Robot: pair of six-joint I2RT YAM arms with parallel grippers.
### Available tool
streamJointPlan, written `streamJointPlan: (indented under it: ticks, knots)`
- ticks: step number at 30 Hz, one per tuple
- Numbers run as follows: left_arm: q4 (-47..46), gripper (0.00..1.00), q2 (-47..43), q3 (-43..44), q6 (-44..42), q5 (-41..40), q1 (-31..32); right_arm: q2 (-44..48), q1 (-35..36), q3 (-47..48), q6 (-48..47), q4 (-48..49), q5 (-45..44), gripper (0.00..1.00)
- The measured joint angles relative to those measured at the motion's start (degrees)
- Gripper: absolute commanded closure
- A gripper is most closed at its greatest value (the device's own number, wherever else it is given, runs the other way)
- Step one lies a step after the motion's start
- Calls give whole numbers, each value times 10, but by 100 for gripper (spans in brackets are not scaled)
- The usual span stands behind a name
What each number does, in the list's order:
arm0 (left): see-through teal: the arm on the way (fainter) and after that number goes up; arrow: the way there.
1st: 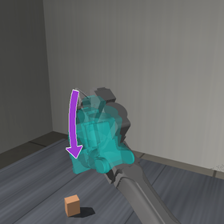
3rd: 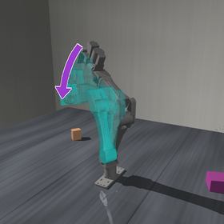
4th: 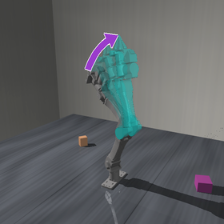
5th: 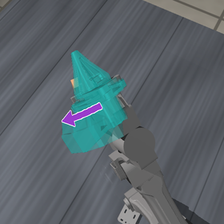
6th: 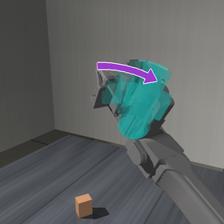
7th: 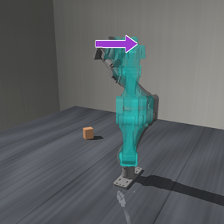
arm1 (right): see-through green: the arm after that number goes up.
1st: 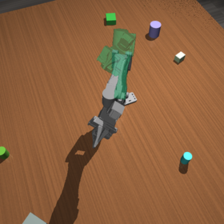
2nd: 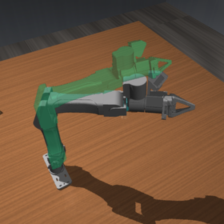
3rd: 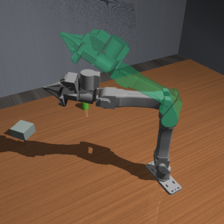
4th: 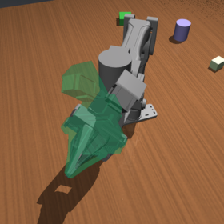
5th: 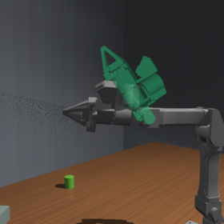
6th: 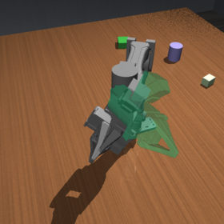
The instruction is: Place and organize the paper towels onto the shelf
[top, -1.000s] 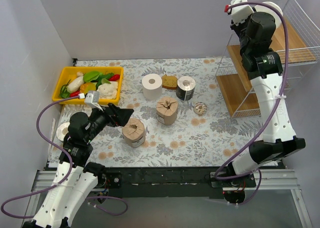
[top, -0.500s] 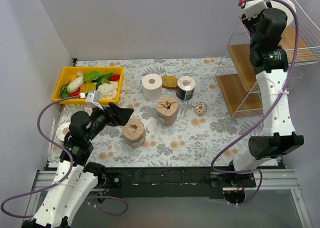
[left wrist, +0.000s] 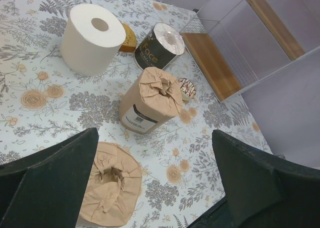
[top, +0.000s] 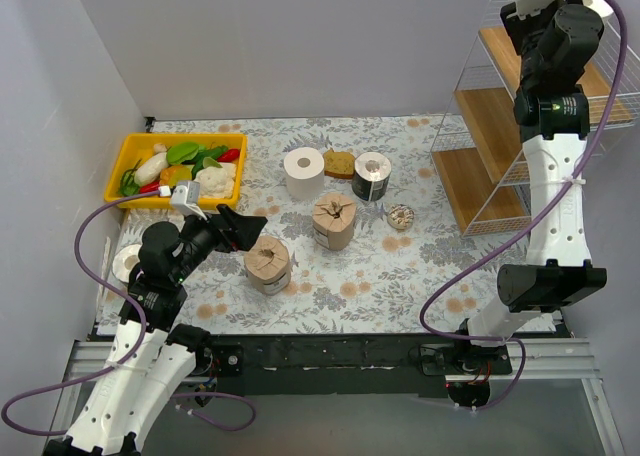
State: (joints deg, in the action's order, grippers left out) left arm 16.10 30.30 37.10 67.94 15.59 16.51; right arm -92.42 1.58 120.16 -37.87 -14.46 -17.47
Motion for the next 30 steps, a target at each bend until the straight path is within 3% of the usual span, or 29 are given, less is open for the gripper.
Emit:
streamJointPlan:
  ticks: [7,21,30]
  knots:
    - [2,2,0,0,0,-1,0,-2,-1,12,19,10,10,34]
    - [2,2,2,0,0,-2,0,-2,-51,3,98,7,-84,24]
    - [2,2,11,0,0,-2,0,13,-38,-36,158,-36,24,28]
